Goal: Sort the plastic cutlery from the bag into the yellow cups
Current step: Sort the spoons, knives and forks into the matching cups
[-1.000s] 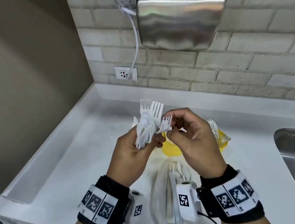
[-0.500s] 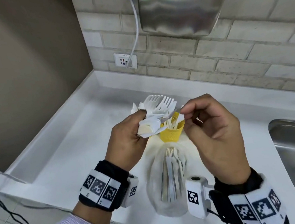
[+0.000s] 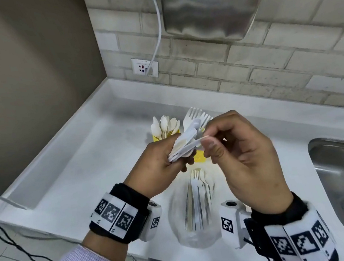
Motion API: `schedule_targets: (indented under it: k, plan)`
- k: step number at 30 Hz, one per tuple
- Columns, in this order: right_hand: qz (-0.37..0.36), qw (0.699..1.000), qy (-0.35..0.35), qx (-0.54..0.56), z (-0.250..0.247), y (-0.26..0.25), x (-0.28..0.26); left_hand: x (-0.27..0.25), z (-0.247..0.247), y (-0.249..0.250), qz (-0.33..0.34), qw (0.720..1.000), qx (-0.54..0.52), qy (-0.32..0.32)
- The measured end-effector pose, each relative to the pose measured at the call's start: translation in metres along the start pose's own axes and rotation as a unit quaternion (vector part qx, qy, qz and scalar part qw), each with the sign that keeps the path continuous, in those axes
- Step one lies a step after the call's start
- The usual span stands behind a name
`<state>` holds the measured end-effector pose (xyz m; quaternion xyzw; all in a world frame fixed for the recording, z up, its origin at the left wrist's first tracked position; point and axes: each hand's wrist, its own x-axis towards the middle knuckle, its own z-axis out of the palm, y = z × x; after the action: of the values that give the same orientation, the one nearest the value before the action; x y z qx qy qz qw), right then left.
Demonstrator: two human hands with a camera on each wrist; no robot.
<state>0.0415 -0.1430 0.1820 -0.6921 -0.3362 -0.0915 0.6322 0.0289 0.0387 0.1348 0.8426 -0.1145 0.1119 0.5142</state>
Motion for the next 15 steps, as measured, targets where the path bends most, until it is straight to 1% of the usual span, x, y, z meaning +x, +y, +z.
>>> schedule_targets:
  k: [3, 5, 6, 8, 10, 12, 15]
  plan:
    - [0.018, 0.995, 0.056, 0.08, -0.003, -0.005, 0.003, -0.005, -0.001, 0.0, -0.03, 0.999, -0.025, -0.026]
    - [0.024, 0.992, 0.067, 0.099, -0.005, -0.01, 0.006, -0.009, -0.003, 0.002, -0.044, 0.998, -0.039, -0.031]
    - [0.032, 0.992, 0.06, 0.103, -0.005, -0.011, 0.007, -0.01, -0.003, 0.002, -0.047, 0.997, -0.041, -0.034]
    - [0.051, 0.994, 0.02, 0.094, -0.002, -0.013, 0.007, -0.011, -0.003, 0.006, -0.048, 0.997, -0.038, -0.044]
    - [0.052, 0.996, -0.017, 0.066, 0.003, -0.013, 0.006, -0.012, -0.002, 0.009, -0.052, 0.997, -0.038, -0.052]
    - [0.046, 0.999, -0.006, 0.027, 0.004, -0.01, 0.007, -0.012, -0.001, 0.008, -0.064, 0.995, -0.046, -0.054]
    - [0.042, 0.998, 0.05, 0.004, 0.002, -0.006, 0.01, -0.014, 0.001, 0.007, -0.073, 0.994, -0.061, -0.05]
